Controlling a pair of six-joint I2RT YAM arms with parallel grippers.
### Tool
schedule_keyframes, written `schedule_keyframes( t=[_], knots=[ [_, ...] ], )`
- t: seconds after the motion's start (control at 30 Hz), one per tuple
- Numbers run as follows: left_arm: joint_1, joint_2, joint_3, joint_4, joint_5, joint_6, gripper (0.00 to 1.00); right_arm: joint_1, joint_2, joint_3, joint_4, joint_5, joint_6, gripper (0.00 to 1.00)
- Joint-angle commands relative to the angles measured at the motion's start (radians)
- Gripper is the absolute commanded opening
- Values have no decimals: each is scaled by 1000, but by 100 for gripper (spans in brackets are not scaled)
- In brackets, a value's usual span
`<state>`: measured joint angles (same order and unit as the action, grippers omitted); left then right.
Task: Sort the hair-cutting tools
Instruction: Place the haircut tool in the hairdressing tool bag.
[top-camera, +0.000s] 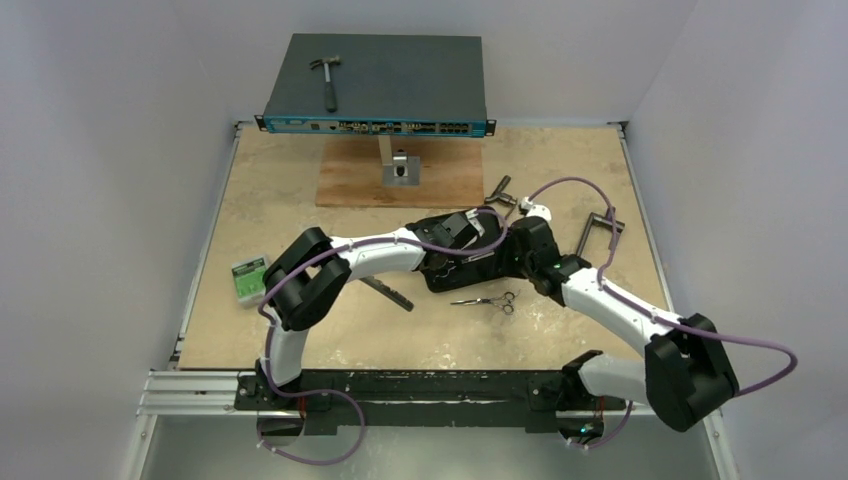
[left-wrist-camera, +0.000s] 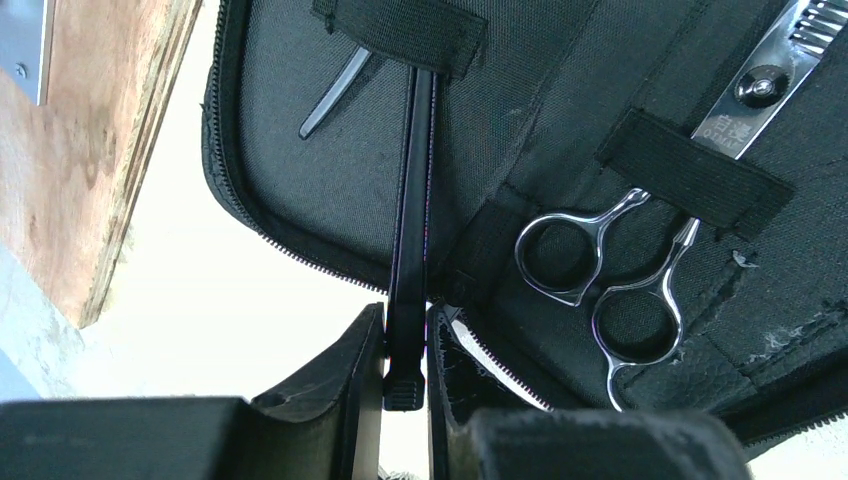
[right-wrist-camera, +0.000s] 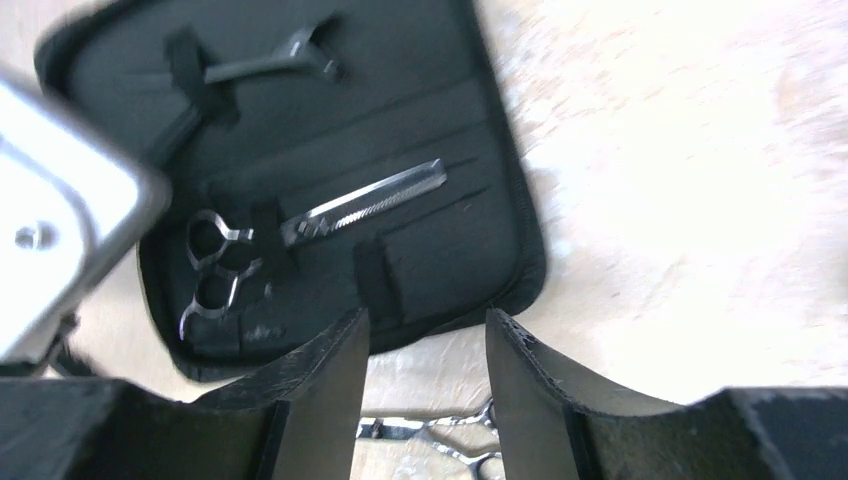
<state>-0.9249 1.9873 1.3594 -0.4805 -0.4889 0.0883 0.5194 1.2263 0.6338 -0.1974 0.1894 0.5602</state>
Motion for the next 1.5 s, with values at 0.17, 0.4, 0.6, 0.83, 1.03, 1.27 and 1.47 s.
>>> schedule_keyframes(
  t=[0.17, 0.4, 0.6, 0.83, 1.03, 1.27, 1.47],
  knots=[
    [1, -39, 12, 29, 48, -30, 0, -168, 47, 40, 165, 81, 73, 43],
    [4, -42, 24, 27, 68, -39, 0, -170, 149, 18, 361, 93, 72, 43],
    [6, -45, 31, 17, 83, -51, 0, -170, 288, 66, 414, 93, 51, 42],
    [5, -62, 9, 17, 101, -74, 0, -170, 385, 140, 405, 103, 15, 33],
    [-7, -95, -26, 14, 139, -117, 0, -167, 424, 164, 382, 57, -13, 23],
    [-43, -147, -84, -2, 164, -168, 0, -133, 428, 168, 312, 28, -48, 17],
    [-89, -227, -180, -14, 174, -243, 0, -90, 425, 160, 265, -8, -56, 16]
  ],
)
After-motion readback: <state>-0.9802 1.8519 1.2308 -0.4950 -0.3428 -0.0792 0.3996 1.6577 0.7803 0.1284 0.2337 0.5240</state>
